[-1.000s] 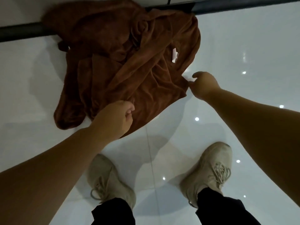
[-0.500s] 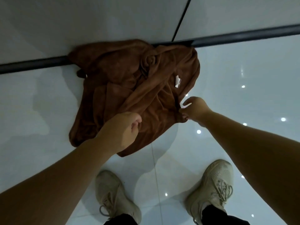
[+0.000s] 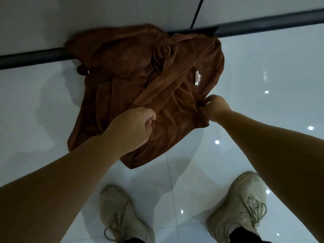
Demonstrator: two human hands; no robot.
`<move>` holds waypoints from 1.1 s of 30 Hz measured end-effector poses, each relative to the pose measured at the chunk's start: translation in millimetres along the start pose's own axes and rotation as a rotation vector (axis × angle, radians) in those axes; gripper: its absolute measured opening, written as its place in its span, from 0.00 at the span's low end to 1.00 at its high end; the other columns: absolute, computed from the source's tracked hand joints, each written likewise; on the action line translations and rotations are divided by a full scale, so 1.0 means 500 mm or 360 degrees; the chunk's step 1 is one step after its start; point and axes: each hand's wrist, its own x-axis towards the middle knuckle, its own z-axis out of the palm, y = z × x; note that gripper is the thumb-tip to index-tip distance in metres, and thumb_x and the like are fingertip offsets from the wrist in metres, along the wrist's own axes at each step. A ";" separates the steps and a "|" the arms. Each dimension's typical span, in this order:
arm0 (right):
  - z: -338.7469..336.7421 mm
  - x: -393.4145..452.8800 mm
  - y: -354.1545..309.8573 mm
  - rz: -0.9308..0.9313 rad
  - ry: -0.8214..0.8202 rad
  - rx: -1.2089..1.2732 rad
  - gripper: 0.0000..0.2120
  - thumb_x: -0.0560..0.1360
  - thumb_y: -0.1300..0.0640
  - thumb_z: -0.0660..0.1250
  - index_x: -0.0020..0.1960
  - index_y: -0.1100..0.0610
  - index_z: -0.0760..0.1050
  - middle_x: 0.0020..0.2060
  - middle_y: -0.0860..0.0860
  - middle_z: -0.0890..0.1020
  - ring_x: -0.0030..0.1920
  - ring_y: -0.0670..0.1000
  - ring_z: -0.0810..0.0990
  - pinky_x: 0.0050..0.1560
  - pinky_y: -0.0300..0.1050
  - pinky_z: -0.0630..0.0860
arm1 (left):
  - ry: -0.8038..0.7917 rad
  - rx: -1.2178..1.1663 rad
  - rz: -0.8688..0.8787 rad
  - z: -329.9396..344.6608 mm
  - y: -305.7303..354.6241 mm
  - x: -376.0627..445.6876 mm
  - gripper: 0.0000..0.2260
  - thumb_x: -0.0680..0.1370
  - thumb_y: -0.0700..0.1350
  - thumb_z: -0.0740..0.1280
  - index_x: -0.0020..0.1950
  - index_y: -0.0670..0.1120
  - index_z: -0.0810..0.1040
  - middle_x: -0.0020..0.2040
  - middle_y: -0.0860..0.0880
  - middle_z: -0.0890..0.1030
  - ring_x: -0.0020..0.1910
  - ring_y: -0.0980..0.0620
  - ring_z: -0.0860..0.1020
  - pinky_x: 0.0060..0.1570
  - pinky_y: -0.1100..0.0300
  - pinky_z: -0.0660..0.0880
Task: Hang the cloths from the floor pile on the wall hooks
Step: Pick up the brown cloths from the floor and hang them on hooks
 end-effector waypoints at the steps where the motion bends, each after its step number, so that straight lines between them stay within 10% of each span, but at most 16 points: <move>1: 0.019 0.004 0.003 -0.0020 0.0006 0.0015 0.16 0.78 0.52 0.62 0.59 0.62 0.75 0.50 0.57 0.79 0.49 0.57 0.79 0.53 0.48 0.77 | -0.0019 -0.0002 -0.0002 0.015 -0.004 0.003 0.10 0.79 0.41 0.62 0.57 0.49 0.77 0.51 0.55 0.79 0.50 0.58 0.78 0.53 0.63 0.75; 10: -0.135 -0.173 -0.045 -0.0548 0.0388 0.0177 0.11 0.79 0.54 0.59 0.48 0.60 0.75 0.36 0.51 0.75 0.39 0.53 0.75 0.37 0.41 0.66 | 0.0038 -0.0039 0.0021 -0.082 0.098 -0.042 0.10 0.78 0.40 0.62 0.57 0.46 0.79 0.50 0.51 0.81 0.48 0.56 0.78 0.52 0.61 0.76; 19: -0.584 -0.747 -0.294 -0.1302 0.0238 0.0042 0.06 0.75 0.57 0.68 0.50 0.54 0.83 0.37 0.42 0.79 0.36 0.43 0.75 0.37 0.25 0.67 | 0.0344 -0.0203 0.0137 -0.598 0.467 -0.240 0.12 0.75 0.41 0.68 0.58 0.47 0.77 0.48 0.54 0.76 0.47 0.56 0.75 0.53 0.58 0.75; 25: -0.882 -1.124 -0.412 -0.1524 0.0276 -0.0013 0.05 0.75 0.56 0.67 0.45 0.50 0.82 0.31 0.37 0.79 0.35 0.41 0.78 0.34 0.31 0.71 | 0.0236 -0.0217 0.0511 -0.922 0.733 -0.435 0.19 0.73 0.48 0.71 0.63 0.53 0.75 0.55 0.61 0.73 0.54 0.64 0.74 0.56 0.70 0.71; 33: -1.222 -1.530 -0.488 -0.1766 0.0768 -0.0003 0.04 0.74 0.58 0.69 0.45 0.51 0.82 0.37 0.42 0.82 0.39 0.42 0.80 0.40 0.36 0.76 | 0.0420 -0.0447 0.0832 -1.198 1.061 -0.642 0.02 0.76 0.49 0.67 0.46 0.57 0.77 0.43 0.55 0.81 0.44 0.55 0.81 0.46 0.53 0.79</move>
